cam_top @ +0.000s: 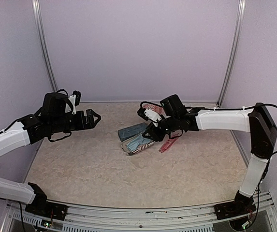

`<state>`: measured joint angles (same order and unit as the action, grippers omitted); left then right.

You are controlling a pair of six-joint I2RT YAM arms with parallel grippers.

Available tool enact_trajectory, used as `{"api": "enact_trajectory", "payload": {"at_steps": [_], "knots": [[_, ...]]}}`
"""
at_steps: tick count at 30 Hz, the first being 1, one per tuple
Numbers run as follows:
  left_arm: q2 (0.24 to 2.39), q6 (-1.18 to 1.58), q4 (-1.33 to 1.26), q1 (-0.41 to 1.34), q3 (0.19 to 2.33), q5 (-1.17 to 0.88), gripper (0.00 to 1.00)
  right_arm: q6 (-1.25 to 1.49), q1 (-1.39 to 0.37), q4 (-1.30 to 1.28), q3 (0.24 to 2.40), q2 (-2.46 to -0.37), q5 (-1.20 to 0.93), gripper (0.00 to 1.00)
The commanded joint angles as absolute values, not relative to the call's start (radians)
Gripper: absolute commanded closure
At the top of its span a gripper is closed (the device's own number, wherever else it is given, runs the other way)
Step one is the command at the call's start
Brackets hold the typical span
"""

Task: Organize the sunglasses
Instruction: Move the opened sunglasses case to the center of the board.

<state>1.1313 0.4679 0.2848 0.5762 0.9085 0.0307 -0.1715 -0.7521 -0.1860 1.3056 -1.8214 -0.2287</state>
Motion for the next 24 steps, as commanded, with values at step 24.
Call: {"api": "enact_trajectory", "payload": {"at_steps": [24], "knots": [[0.956,0.373,0.395,0.407,0.872,-0.012,0.01,-1.054,-0.839,-0.106,1.240,-1.922,-0.094,0.51]]}}
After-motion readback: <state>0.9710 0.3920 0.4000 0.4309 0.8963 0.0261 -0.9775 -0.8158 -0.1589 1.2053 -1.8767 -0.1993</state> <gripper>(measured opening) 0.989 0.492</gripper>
